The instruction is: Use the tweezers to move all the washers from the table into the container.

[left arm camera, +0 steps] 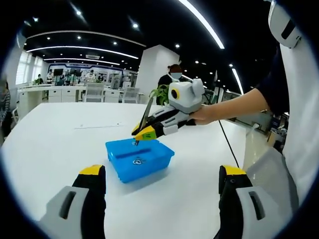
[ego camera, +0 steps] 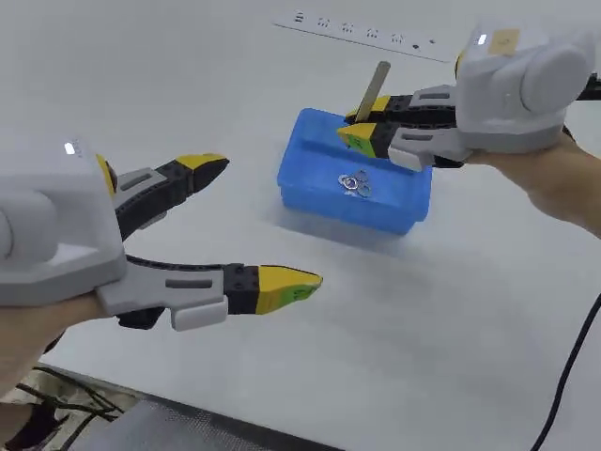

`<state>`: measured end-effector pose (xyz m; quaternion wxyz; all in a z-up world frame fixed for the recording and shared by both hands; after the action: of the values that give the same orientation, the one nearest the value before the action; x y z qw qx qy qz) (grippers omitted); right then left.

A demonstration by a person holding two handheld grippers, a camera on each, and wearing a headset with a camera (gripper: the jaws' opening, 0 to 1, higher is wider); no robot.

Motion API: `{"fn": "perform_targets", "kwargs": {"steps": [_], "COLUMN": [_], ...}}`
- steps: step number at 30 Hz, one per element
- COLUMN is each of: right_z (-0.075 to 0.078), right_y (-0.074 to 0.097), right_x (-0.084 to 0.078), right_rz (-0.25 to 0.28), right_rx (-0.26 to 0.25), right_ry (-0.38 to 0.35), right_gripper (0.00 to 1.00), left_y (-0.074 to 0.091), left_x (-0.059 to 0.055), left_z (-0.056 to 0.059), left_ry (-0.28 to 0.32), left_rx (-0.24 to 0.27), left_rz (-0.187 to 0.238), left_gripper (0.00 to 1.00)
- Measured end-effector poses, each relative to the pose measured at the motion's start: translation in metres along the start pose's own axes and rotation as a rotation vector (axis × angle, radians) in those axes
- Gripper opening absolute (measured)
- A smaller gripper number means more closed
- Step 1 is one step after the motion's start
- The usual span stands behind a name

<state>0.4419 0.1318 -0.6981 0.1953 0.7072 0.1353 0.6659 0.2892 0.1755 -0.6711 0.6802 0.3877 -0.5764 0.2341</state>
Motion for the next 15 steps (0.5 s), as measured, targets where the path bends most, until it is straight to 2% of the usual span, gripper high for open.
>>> {"fn": "perform_targets", "kwargs": {"steps": [5,15], "right_z": [-0.006,-0.004], "right_y": [-0.012,-0.006], "right_x": [-0.021,-0.042], "right_rz": [-0.06,-0.104], "right_rx": [0.01,-0.004], "right_ry": [0.017,-0.012], "right_gripper": [0.1,0.1], "left_y": [0.001,-0.013], "left_x": [-0.005,0.002], "left_z": [-0.004,0.003], "left_ry": [0.018,0.011], "left_rx": [0.026,0.008], "left_rz": [-0.008,0.0], "left_gripper": [1.0,1.0]}}
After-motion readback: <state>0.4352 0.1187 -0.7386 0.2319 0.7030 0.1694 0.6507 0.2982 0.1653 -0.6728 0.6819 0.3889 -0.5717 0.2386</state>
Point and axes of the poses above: the centre of the closed fingertips' face, and the gripper's own axes: y roughly backward along the fingers, z roughly to its right, x roughly out of its top, the point moved 3 cm from there along y, roughly backward along the fingers, and after that the axes turned 10 degrees about -y, right-handed, at the moved point
